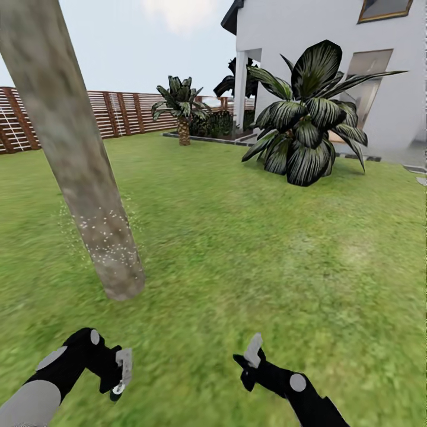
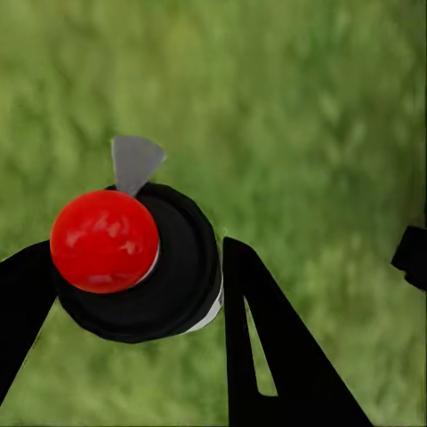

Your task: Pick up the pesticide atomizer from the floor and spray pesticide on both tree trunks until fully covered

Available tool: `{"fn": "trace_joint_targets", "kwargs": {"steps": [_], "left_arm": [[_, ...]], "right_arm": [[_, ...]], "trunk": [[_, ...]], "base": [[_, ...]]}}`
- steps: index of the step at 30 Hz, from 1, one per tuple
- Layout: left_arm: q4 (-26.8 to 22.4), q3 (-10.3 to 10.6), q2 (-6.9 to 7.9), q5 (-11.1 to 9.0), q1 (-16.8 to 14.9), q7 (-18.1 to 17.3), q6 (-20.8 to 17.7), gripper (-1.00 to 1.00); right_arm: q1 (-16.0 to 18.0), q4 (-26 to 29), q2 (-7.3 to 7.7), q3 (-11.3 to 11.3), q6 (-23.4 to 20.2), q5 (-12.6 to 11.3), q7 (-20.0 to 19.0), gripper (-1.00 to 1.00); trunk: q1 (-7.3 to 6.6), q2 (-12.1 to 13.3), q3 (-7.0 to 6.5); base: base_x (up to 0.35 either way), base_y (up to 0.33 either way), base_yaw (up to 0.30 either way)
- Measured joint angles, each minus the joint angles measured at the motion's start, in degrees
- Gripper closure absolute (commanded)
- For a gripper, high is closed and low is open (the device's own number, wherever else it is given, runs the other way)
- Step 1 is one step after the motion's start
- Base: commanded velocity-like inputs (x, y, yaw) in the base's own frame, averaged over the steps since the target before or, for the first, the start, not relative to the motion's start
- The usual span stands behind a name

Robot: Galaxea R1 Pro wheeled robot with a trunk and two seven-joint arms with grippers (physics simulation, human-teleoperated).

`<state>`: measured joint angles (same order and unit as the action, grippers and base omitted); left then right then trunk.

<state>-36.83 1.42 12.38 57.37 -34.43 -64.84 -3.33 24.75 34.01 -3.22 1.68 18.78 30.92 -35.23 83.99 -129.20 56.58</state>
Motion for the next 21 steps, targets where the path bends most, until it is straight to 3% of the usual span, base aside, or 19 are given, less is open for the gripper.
{"fn": "trace_joint_targets", "kwargs": {"steps": [2,5,7,10,13,15,16,18,21], "left_arm": [[3.0,-2.6,-0.44,-2.2,0.1,4.3,0.1,1.0],[8.6,-3.6,-0.53,-10.5,0.1,14.0,0.7,1.0],[11.2,-3.7,-0.4,-17.4,0.2,19.9,3.0,1.0],[13.6,-3.7,-0.34,-27.9,2.1,27.8,6.5,1.0],[16.4,-3.7,-0.4,-42.5,5.5,38.7,11.8,1.0],[17.7,-3.8,-0.32,-50.0,8.0,46.4,16.8,1.0],[18.0,-3.8,-0.28,-52.5,9.1,50.1,18.2,1.0],[18.4,-3.8,-0.41,-54.9,10.6,56.1,19.3,1.0],[19.8,-3.7,-0.51,-56.1,13.1,60.2,19.9,1.0]], "right_arm": [[0.0,0.0,0.65,8.5,0.0,0.0,0.1,1.0],[-0.1,0.0,1.31,19.1,0.1,0.1,0.1,1.0],[-0.3,0.0,2.39,25.2,0.2,0.1,1.8,1.0],[-1.5,-0.2,3.18,34.5,0.3,0.2,9.0,1.0],[-5.4,-0.3,3.29,41.8,1.6,0.1,15.0,1.0],[-7.2,-0.3,3.24,46.1,4.2,0.0,16.1,1.0],[-7.6,-0.2,3.23,48.6,5.3,0.0,16.6,1.0],[-7.9,-0.1,3.22,52.8,6.3,0.0,17.1,1.0],[-8.0,-0.1,2.89,54.5,6.7,0.2,16.9,1.0]], "trunk": [[0.0,0.0,-0.17],[0.0,0.0,-0.43],[0.0,0.0,-0.61],[0.0,0.0,-0.86],[0.0,0.0,-1.11],[0.0,0.0,-1.29],[0.0,0.0,-1.35],[0.0,0.0,-1.39],[0.0,0.0,-1.41]], "base": [[0.0,0.0,-0.087],[0.0,0.0,-0.09],[0.0,0.0,-0.09],[0.0,0.0,-0.09],[0.0,0.0,-0.09],[0.0,0.0,-0.073],[0.0,0.0,-0.029],[0.0,0.0,-0.011],[0.0,0.0,-0.001]]}}
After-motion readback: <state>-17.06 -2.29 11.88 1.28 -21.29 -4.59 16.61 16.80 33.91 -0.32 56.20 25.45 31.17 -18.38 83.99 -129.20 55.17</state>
